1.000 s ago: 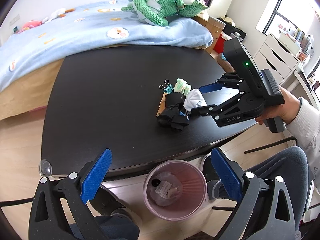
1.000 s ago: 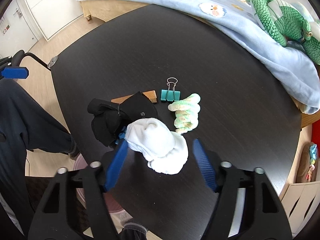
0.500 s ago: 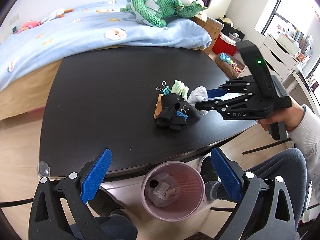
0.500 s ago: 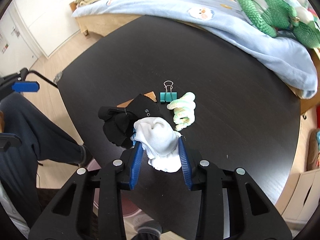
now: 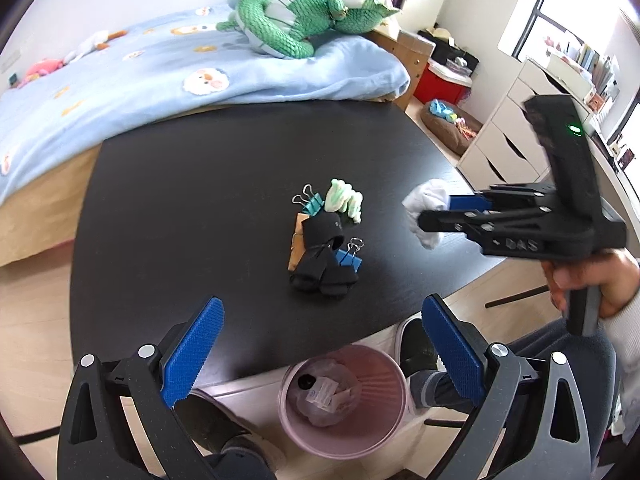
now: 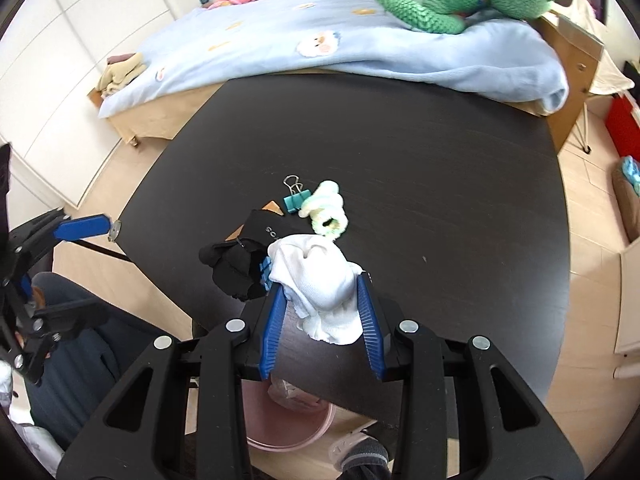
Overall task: Collect trash
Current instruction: 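Grasp the black cloth with the left gripper while the right gripper holds the white sock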
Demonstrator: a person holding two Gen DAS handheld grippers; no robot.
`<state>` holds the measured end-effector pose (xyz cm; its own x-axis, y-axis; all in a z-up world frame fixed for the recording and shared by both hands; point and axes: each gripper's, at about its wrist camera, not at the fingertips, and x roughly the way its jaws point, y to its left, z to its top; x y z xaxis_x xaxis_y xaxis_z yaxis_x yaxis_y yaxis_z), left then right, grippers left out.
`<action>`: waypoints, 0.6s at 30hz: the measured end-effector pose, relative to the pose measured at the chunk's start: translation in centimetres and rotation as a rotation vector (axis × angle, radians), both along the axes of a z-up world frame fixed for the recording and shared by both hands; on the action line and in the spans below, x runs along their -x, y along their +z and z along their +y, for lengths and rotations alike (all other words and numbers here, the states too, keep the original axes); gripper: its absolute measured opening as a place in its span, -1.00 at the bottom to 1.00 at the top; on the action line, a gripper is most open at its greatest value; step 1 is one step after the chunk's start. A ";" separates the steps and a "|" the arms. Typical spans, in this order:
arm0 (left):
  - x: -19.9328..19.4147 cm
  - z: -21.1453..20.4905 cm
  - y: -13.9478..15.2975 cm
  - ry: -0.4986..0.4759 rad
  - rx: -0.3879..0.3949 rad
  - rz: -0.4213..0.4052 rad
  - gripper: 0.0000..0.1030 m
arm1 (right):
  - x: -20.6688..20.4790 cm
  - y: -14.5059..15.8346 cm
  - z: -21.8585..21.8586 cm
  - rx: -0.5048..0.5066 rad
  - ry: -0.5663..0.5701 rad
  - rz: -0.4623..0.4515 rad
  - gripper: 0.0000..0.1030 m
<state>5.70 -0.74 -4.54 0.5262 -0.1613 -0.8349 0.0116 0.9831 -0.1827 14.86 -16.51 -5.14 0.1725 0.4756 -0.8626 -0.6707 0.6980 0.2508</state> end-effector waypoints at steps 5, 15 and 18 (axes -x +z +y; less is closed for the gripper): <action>-2.8 -0.5 -1.7 -0.029 -0.003 0.054 0.85 | 0.3 0.3 -0.9 -0.013 -0.021 -0.002 -0.31; -6.0 -0.7 -5.0 -0.058 -0.014 0.144 0.73 | 0.2 0.0 -2.1 -0.017 -0.038 0.007 -0.31; -6.3 -0.7 -5.5 -0.069 -0.019 0.171 0.39 | 0.1 -0.1 -2.2 -0.017 -0.039 0.008 -0.31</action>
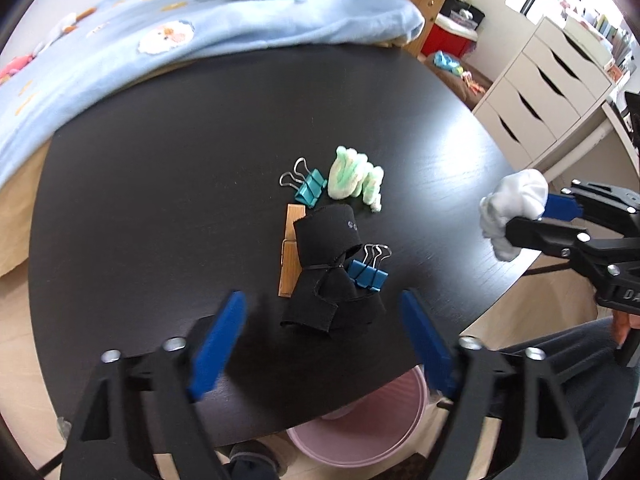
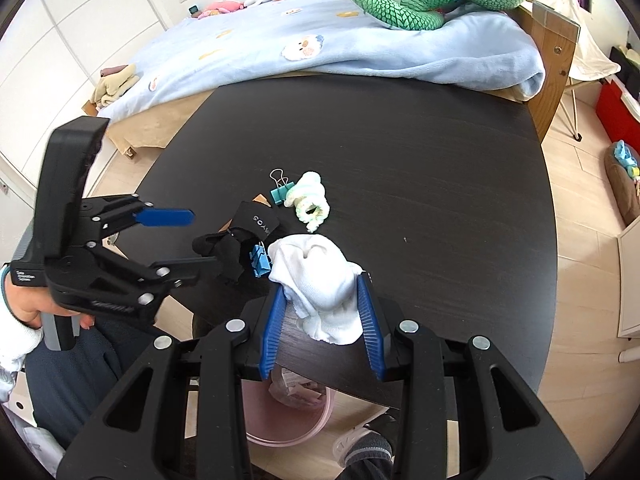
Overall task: Collect trash
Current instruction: 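Grasp the black cloth with the left gripper while the right gripper holds the white sock, then carry the sock and black cloth over the pink wastebasket and open both grippers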
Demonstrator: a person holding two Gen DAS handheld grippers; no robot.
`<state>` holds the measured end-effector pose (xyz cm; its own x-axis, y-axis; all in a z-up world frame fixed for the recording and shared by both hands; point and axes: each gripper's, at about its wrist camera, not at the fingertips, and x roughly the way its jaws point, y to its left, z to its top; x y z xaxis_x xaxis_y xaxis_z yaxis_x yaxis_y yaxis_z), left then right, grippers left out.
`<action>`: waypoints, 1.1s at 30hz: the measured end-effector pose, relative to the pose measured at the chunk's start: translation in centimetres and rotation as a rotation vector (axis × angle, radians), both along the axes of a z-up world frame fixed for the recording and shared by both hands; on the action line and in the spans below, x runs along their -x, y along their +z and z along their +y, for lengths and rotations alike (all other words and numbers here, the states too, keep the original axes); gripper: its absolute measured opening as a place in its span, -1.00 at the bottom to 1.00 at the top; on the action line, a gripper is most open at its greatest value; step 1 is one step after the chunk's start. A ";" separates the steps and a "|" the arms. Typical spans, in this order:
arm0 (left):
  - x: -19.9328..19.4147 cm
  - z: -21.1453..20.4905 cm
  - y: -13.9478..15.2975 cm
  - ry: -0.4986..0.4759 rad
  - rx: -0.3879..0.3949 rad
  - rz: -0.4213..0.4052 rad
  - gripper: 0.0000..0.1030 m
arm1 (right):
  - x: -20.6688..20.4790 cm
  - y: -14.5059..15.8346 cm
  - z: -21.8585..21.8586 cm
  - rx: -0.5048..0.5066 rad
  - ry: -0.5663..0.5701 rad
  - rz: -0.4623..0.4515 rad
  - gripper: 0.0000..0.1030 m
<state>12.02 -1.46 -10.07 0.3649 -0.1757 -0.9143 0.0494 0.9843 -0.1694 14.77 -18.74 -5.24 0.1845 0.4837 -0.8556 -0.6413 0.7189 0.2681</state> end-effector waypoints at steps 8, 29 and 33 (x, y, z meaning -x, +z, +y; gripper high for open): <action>0.0 -0.1 -0.5 -0.011 -0.002 0.023 -0.34 | 0.1 -0.2 0.1 -0.003 0.003 0.006 -0.31; 1.3 0.1 3.0 -0.009 0.004 -0.086 -0.86 | 1.3 1.2 0.4 -0.017 0.002 -0.018 -0.31; 2.7 0.2 4.6 -0.009 -0.002 -0.113 -0.87 | 2.2 2.3 0.3 -0.025 0.003 -0.032 -0.31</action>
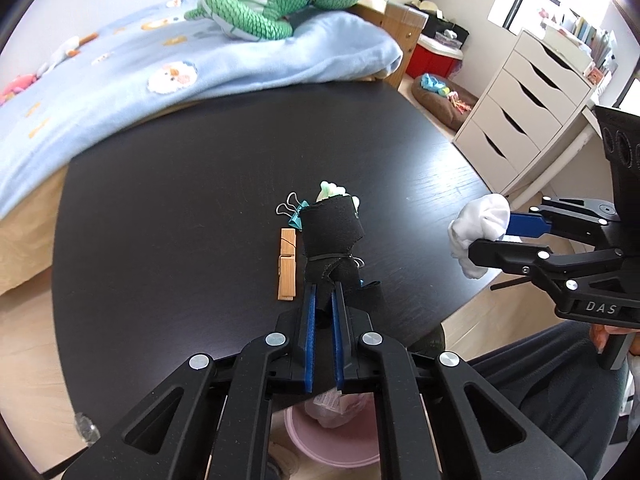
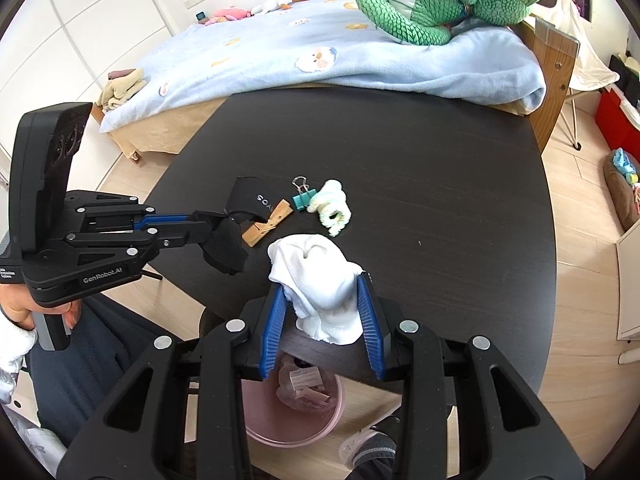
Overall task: Collect trash
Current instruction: 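Carry the sock and black cloth over the pink wastebasket and open both grippers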
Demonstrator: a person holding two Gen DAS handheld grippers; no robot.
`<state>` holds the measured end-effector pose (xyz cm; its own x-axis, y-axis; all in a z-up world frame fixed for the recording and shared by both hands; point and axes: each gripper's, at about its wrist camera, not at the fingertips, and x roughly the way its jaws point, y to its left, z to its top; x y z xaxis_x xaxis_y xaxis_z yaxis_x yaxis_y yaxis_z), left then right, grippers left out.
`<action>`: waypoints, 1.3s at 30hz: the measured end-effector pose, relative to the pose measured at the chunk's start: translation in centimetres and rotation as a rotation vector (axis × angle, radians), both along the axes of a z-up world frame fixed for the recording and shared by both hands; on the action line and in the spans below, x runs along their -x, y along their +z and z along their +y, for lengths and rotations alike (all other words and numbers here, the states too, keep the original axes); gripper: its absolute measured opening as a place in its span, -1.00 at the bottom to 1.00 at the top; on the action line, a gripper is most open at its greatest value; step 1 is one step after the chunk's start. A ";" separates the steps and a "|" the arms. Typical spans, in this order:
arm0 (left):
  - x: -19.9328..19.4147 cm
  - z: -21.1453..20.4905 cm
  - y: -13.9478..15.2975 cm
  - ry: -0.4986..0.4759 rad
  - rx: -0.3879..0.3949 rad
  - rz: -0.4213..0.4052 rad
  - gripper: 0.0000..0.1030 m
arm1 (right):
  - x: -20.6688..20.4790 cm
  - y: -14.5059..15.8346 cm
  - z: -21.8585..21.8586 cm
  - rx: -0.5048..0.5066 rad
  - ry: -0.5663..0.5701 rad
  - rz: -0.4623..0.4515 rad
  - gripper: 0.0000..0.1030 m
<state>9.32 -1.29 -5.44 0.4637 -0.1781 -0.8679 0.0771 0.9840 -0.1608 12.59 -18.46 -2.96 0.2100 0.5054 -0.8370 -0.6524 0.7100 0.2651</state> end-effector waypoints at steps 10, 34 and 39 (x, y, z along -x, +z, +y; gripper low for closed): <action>4.0 -0.6 2.8 0.003 -0.003 -0.057 -0.86 | 3.9 3.3 -0.5 -0.018 0.013 -0.057 -0.31; 12.6 -0.8 4.7 0.029 -0.002 -0.126 -0.86 | 13.3 2.8 -0.9 0.009 0.097 -0.033 -0.31; 13.5 -0.4 4.6 0.041 0.010 -0.125 -0.86 | 13.6 2.2 -0.3 0.013 0.112 -0.021 -0.31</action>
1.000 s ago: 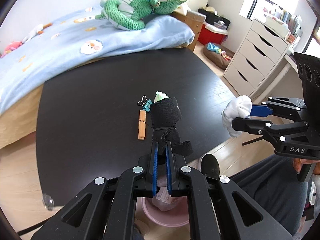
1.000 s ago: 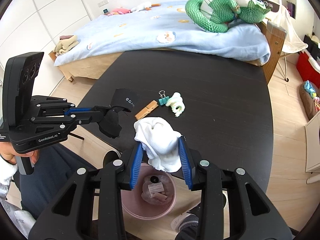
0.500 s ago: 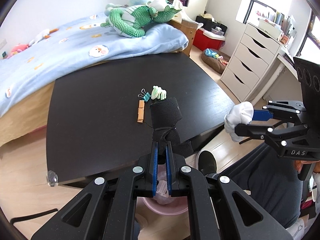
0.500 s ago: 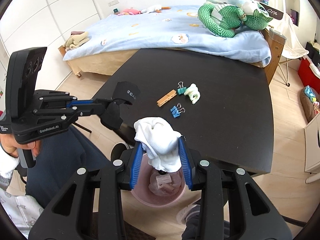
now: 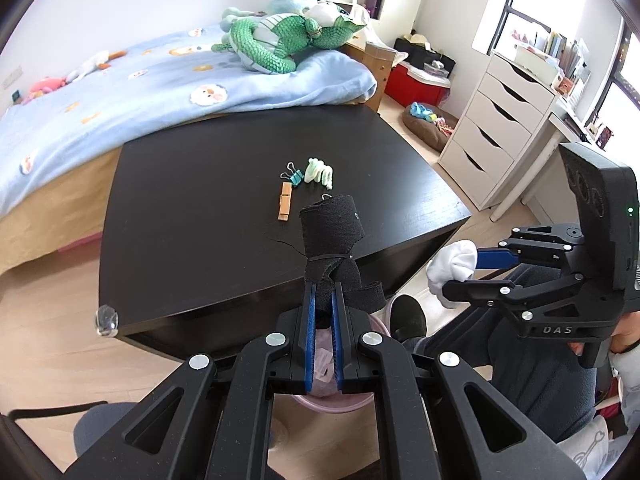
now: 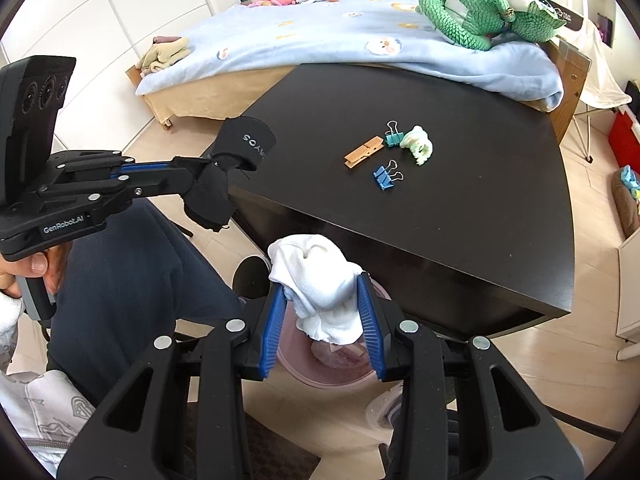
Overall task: Collect trash
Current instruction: 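Carry the sock and black cloth over the pink wastebasket and open both grippers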
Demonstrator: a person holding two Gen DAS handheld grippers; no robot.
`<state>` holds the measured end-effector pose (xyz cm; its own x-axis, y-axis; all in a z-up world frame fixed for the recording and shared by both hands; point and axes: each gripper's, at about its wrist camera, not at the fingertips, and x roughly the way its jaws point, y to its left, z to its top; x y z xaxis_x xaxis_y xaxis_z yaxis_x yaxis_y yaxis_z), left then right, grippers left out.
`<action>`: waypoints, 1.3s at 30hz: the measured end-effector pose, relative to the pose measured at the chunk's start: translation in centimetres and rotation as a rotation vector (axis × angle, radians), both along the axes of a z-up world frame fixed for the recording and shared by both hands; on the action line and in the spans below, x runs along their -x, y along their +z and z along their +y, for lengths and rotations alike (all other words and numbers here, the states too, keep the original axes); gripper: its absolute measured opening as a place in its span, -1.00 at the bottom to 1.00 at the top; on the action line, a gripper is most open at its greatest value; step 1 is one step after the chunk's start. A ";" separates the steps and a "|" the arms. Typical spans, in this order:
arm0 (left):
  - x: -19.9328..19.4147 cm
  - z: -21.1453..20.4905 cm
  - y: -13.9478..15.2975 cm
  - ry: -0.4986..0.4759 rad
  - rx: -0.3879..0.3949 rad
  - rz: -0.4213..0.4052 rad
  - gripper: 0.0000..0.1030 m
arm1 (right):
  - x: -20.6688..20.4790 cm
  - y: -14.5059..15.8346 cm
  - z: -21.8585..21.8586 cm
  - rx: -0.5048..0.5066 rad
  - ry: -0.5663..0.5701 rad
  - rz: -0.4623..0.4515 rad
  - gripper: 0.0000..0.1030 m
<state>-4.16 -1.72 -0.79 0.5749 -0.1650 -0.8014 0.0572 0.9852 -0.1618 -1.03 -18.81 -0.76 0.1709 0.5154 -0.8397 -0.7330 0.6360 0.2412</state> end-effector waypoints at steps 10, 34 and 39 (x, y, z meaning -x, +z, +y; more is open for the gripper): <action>0.2 0.2 -0.1 -0.001 0.001 0.004 -0.86 | -0.4 -0.3 0.4 -0.010 -0.005 0.001 0.57; 0.3 -2.2 -0.5 -0.077 0.000 0.026 -0.86 | -1.2 1.2 -2.7 0.000 -0.153 -0.042 0.94; 0.2 -3.0 -0.8 -0.104 -0.010 0.036 -0.85 | -1.5 1.6 -4.0 -0.008 -0.199 -0.051 0.94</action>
<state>-4.36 -4.73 -1.62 0.5261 -0.2141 -0.8230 0.1538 0.9758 -0.1554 0.44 -22.79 0.80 0.3125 0.4737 -0.8234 -0.6046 0.7678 0.2122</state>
